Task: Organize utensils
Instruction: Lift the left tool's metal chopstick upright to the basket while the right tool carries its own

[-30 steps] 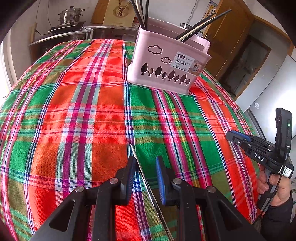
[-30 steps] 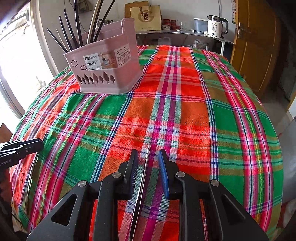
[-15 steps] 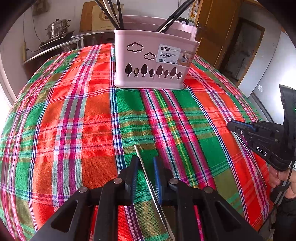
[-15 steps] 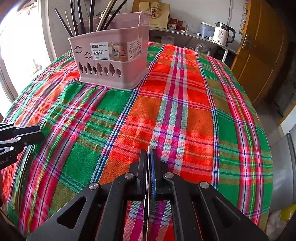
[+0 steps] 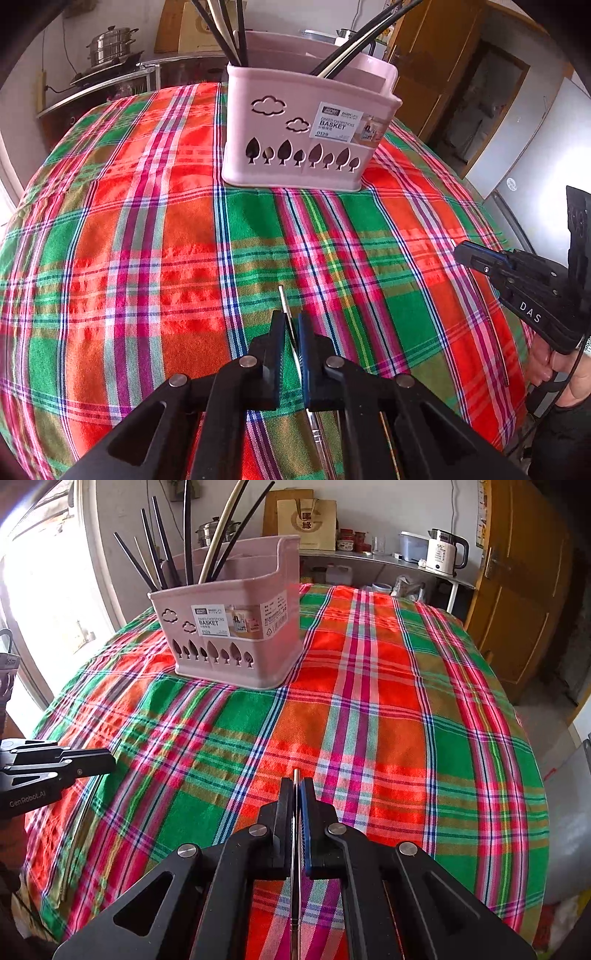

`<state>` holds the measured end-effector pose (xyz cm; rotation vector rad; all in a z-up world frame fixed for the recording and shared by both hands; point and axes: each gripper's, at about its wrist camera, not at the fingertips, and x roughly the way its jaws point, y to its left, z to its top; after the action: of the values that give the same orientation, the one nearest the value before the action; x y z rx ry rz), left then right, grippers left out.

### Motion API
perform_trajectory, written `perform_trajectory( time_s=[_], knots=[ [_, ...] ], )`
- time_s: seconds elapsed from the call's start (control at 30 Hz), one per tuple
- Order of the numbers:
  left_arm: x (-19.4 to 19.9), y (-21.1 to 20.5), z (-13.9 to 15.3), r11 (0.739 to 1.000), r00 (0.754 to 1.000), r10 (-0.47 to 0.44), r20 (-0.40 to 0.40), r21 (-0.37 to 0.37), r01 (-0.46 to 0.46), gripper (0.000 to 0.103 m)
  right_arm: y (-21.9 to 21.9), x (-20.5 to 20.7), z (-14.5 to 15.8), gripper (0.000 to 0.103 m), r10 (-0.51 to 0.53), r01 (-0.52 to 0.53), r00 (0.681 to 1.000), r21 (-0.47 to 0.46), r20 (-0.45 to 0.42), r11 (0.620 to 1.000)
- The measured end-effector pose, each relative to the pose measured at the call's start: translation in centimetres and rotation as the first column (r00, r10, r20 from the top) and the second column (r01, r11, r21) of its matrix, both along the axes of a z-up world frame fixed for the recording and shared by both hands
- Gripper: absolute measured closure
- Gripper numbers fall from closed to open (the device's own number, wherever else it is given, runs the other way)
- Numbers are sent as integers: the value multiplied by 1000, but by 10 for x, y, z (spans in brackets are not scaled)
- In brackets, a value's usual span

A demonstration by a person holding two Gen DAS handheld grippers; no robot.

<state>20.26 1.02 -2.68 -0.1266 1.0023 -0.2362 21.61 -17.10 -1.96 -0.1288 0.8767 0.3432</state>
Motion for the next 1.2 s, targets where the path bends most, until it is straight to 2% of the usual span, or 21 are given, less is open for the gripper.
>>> perform_trajectory(
  time_s=[0.17, 0.43, 0.87, 1.2],
  knots=[
    [-4, -1, 34, 1000, 997, -22, 77, -17, 23, 98, 0, -4, 22, 99, -3, 1, 999, 39, 52, 999],
    [-4, 5, 84, 998, 978, -33, 205, -51, 44, 99, -5, -9, 63, 99, -22, 6, 988, 112, 150, 994],
    [-12, 20, 126, 996, 955, -10, 297, -82, 36, 99, -2, -20, 103, 99, -19, -24, 968, 168, 249, 985],
    [-16, 22, 135, 997, 950, -7, 313, -77, 33, 99, 1, -27, 116, 99, -7, -49, 959, 191, 283, 980]
  ],
)
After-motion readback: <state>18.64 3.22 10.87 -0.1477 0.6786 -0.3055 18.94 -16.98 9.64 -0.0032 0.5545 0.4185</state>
